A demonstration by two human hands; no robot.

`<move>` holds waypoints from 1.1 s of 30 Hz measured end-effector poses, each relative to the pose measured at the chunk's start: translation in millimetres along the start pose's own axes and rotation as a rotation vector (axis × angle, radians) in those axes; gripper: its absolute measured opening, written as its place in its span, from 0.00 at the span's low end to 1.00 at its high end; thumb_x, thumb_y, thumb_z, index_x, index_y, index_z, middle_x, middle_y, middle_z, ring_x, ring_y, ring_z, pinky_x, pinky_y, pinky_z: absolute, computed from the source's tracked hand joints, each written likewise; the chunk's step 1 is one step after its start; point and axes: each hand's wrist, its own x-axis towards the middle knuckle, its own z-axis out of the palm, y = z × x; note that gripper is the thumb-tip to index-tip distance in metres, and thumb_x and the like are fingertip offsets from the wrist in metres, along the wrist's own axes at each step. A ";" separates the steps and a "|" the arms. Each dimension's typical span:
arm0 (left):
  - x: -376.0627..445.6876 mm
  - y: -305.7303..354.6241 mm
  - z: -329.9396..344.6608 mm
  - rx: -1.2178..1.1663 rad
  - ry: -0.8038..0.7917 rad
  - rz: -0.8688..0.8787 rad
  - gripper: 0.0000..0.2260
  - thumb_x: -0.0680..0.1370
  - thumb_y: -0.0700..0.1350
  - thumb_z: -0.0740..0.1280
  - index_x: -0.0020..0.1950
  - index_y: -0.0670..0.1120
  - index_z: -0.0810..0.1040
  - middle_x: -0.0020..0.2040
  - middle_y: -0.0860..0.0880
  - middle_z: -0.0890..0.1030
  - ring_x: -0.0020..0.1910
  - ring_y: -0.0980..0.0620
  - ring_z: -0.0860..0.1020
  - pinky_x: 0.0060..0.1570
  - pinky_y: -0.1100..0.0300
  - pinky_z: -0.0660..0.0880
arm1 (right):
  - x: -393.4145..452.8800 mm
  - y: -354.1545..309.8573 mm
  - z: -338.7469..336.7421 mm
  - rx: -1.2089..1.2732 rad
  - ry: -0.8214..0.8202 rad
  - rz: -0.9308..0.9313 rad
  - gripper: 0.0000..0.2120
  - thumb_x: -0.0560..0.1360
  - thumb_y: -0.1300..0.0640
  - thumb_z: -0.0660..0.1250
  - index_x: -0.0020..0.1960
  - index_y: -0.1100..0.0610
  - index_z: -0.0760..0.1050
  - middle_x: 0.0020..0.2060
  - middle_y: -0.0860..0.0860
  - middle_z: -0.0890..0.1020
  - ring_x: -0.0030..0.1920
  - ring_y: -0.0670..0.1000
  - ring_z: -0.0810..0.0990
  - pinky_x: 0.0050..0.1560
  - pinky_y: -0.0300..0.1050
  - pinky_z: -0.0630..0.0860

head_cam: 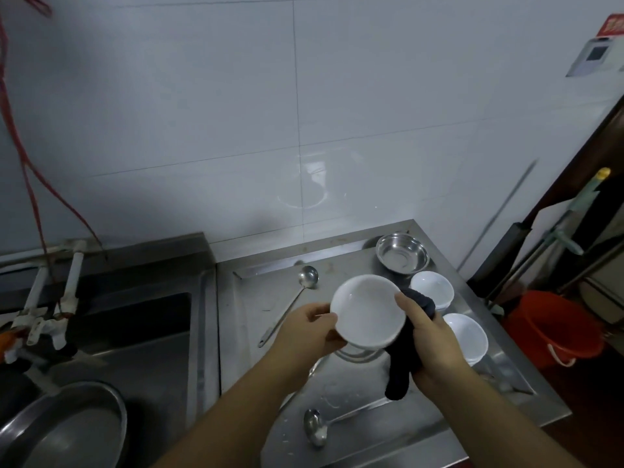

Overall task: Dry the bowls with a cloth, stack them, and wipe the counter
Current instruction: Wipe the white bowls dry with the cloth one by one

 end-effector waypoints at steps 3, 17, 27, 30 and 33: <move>11.4 -7.7 21.8 -0.067 -0.007 -0.018 0.10 0.81 0.39 0.69 0.62 0.45 0.82 0.56 0.41 0.87 0.51 0.43 0.88 0.49 0.53 0.86 | 17.5 0.2 -30.6 -0.043 0.066 -0.038 0.06 0.76 0.55 0.77 0.52 0.53 0.86 0.50 0.59 0.87 0.50 0.60 0.86 0.45 0.59 0.86; 97.0 -31.1 191.8 -0.027 0.085 -0.105 0.10 0.82 0.37 0.69 0.62 0.43 0.83 0.54 0.40 0.88 0.51 0.44 0.88 0.50 0.53 0.85 | 138.8 -66.3 -181.4 -0.275 0.168 -0.026 0.19 0.56 0.46 0.81 0.46 0.46 0.85 0.42 0.54 0.87 0.46 0.59 0.88 0.44 0.63 0.87; 148.9 -78.8 272.9 -0.037 0.162 -0.220 0.09 0.79 0.40 0.72 0.58 0.48 0.85 0.51 0.48 0.89 0.51 0.46 0.88 0.51 0.53 0.85 | 214.0 -73.2 -263.7 -0.685 0.187 -0.012 0.22 0.60 0.47 0.76 0.52 0.48 0.79 0.45 0.46 0.83 0.46 0.51 0.82 0.50 0.55 0.81; 161.5 -95.2 286.0 0.014 0.204 -0.261 0.09 0.79 0.39 0.71 0.56 0.50 0.86 0.49 0.50 0.89 0.51 0.47 0.88 0.47 0.55 0.85 | 228.0 -62.0 -278.4 -0.792 0.175 -0.006 0.20 0.64 0.49 0.79 0.51 0.46 0.73 0.42 0.42 0.79 0.42 0.49 0.79 0.45 0.51 0.74; 172.6 -113.0 293.3 0.109 0.259 -0.288 0.08 0.80 0.41 0.71 0.54 0.54 0.83 0.53 0.50 0.86 0.53 0.47 0.86 0.46 0.56 0.86 | 238.4 -47.4 -290.8 -0.849 0.167 0.027 0.20 0.68 0.53 0.78 0.51 0.44 0.70 0.41 0.41 0.77 0.40 0.43 0.75 0.43 0.48 0.71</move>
